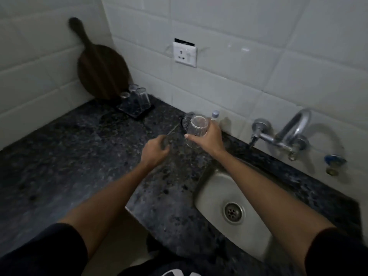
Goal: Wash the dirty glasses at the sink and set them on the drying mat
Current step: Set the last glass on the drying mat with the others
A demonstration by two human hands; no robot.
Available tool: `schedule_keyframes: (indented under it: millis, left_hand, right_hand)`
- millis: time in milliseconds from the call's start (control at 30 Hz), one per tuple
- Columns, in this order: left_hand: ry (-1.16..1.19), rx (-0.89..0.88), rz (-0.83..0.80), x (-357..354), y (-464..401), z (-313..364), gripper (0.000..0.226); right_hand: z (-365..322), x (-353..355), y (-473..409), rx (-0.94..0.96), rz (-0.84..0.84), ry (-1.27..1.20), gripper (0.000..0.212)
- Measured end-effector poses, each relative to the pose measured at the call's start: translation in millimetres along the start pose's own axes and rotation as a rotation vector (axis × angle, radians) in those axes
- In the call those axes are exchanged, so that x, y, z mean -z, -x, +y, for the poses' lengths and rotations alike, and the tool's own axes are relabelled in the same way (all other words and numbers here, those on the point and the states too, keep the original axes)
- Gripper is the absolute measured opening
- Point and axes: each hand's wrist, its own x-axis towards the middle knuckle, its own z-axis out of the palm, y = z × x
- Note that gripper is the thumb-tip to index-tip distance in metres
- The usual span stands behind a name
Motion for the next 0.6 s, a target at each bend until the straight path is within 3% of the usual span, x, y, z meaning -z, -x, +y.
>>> schedule_keyframes:
  millis: [167,400,600]
  left_hand:
    - [-0.096,0.122,0.072,37,-54,-80,0.056]
    - [-0.218,0.166,-0.021,58,-131,-209,0.045]
    - [-0.392,0.197,-0.234,60,-182,-279,0.082]
  right_hand:
    - [-37,-86,-61,0.071,-0.127,0.004,0.078]
    - [-68,-217,-138,0.041,-0.156,-0.035,0.073]
    - [-80,-295,-185,0.015,-0.159,-0.031,0.074]
